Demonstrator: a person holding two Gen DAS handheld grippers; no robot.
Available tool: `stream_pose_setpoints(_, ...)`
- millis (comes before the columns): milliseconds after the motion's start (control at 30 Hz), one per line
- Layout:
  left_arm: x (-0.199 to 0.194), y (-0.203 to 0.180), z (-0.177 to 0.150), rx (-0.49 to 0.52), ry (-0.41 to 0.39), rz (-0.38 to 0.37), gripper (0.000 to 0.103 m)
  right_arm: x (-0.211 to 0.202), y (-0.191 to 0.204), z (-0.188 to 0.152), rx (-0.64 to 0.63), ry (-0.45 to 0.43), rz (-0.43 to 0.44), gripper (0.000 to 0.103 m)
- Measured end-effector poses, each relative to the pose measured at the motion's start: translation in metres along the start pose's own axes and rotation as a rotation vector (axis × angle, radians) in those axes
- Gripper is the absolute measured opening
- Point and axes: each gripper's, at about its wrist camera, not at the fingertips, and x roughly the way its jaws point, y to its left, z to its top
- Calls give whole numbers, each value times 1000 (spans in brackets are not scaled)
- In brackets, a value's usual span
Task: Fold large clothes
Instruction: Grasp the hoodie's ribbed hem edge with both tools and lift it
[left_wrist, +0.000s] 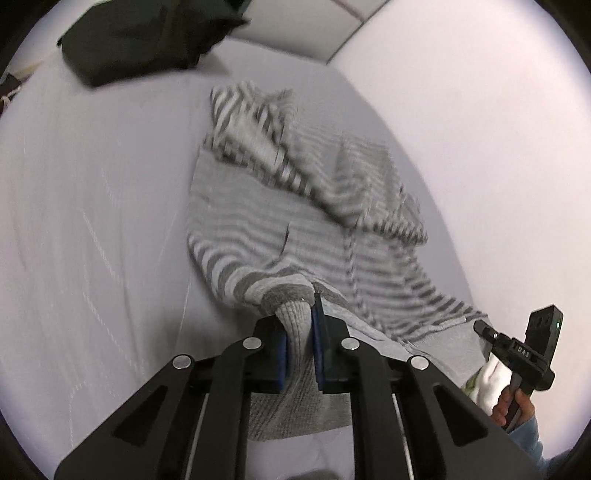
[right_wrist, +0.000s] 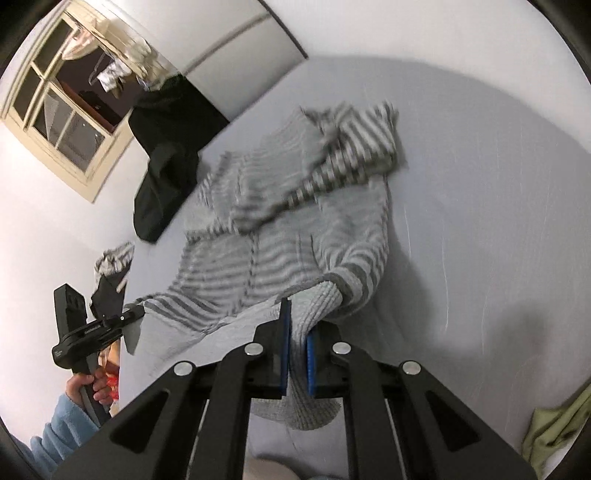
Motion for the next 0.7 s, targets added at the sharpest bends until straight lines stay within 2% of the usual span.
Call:
stream_pose_setpoints(200, -9, -24, 48, 63, -128, 17, 14, -5, 20, 54, -68, -105, -7, 7)
stream_pose_setpoints(400, 1, -36, 105, 104, -207, 33, 14, 14, 33, 118, -94, -186, 0, 7)
stream_pose_setpoints(567, 36, -36, 170, 113, -244, 49, 14, 54, 36, 185, -111, -227, -26, 8)
stream_pose_setpoints(700, 83, -31, 216, 123, -208, 92, 14, 98, 26, 227, -97, -225, -65, 8)
